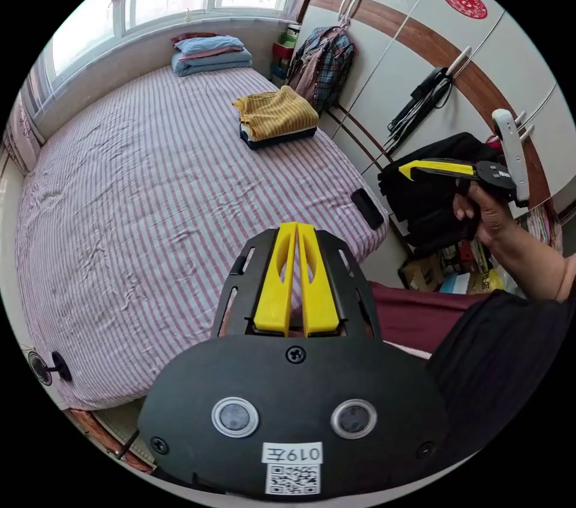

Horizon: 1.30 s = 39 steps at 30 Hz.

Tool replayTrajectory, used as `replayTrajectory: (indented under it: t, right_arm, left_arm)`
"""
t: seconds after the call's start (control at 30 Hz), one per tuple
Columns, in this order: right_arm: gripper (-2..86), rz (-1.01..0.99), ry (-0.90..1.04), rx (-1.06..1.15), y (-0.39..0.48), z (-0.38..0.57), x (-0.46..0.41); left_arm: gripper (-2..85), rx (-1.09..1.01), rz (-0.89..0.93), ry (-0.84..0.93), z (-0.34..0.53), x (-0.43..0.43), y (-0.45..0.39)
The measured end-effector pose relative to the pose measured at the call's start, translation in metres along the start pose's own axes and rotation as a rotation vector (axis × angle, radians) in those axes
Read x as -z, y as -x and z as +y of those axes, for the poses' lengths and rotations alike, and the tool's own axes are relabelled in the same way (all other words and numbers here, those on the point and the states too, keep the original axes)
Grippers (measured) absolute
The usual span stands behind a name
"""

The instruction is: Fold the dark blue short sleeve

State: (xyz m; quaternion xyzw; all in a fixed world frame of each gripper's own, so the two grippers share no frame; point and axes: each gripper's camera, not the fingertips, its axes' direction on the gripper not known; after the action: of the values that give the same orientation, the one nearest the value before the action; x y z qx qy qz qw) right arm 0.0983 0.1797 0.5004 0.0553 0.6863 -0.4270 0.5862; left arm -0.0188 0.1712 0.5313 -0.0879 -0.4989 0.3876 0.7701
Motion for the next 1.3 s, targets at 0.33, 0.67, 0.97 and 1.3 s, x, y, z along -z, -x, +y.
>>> replayTrajectory:
  t: [0.33, 0.67, 0.97, 1.3]
  right_arm:
    - [-0.7, -0.281, -0.133, 0.366, 0.039, -0.001, -0.14]
    - [-0.9, -0.824, 0.002, 0.978, 0.047, -0.021, -0.294]
    - [-1.0, -1.242, 0.033, 1.221, 0.063, -0.014, -0.379]
    - [-0.6, -1.57, 0.054, 1.312, 0.128, -0.019, -0.448]
  left_arm:
    - [0.6, 0.202, -0.213, 0.006, 0.062, 0.03, -0.041]
    - [0.6, 0.665, -0.426, -0.049, 0.122, 0.036, -0.136]
    - [0.7, 1.13, -0.694, -0.101, 0.244, 0.084, -0.242]
    - [0.7, 1.237, -1.119, -0.37, 0.367, 0.194, -0.285]
